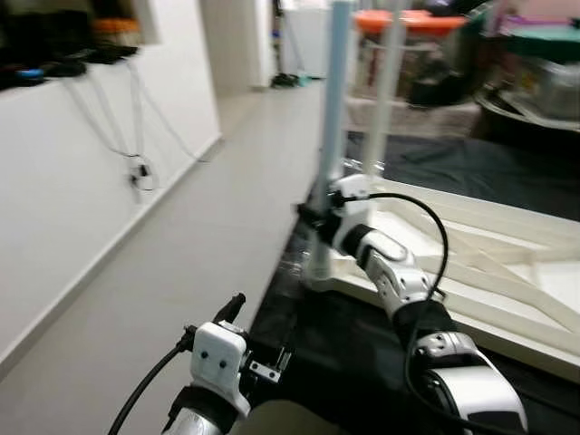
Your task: Building children table
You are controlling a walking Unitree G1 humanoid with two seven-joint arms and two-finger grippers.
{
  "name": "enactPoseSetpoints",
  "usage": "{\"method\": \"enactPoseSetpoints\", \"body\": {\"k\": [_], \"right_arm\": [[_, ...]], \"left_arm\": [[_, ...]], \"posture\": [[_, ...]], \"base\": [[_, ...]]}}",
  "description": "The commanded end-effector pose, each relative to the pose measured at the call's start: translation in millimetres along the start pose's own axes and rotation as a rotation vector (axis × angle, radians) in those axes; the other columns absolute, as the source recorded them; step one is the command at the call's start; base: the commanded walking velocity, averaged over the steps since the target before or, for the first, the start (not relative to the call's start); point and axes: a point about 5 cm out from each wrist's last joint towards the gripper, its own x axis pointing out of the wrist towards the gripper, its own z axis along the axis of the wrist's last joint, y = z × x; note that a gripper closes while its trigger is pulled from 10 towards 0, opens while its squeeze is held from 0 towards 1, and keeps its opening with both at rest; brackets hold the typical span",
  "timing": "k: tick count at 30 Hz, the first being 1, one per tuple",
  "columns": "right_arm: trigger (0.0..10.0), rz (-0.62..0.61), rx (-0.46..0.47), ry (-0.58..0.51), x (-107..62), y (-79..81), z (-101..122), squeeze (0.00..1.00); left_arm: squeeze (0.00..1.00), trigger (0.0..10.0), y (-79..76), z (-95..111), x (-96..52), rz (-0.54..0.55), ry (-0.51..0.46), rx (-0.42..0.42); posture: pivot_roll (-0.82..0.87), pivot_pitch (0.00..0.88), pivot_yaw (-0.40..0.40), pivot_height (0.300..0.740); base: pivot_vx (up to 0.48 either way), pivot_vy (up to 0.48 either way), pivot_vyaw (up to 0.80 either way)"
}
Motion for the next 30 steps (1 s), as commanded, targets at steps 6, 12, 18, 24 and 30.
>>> {"method": "enactPoseSetpoints", "body": {"k": [6,12,18,24,30], "right_arm": [[0.0,-0.575,0.126,0.029,-43.8,-33.1,-23,0.0],[2.5,-0.533,0.163,0.047,-46.6,-9.0,-32,0.0],[10.0,-0.394,0.148,-0.015,-34.7,8.0,-28,1.0],[10.0,-0.178,0.221,-0.089,-25.3,17.2,-15,0.0],[10.0,0.287,0.344,-0.08,-19.3,12.3,0,0.0]], "left_arm": [[0.0,10.0,1.0,-5,-0.3,0.002,0.026,0.003],[0.0,10.0,0.2,-6,0.8,0.002,0.025,0.0],[0.0,10.0,0.9,-6,1.3,0.007,0.026,-0.001],[0.0,10.0,3.6,-6,0.4,0.009,0.031,0.0],[0.0,10.0,4.8,-6,0.0,0.017,0.03,0.003]], "posture": [[0.07,0.0,0.006,0.74],[0.07,0.0,0.001,0.74],[0.07,0.0,0.002,0.74],[0.11,0.0,0.015,0.74],[0.11,0.0,0.012,0.74]], "base": [[0.0,0.0,0.0],[0.0,0.0,0.0],[0.0,0.0,0.0],[0.0,0.0,0.0],[0.0,0.0,0.0]]}}
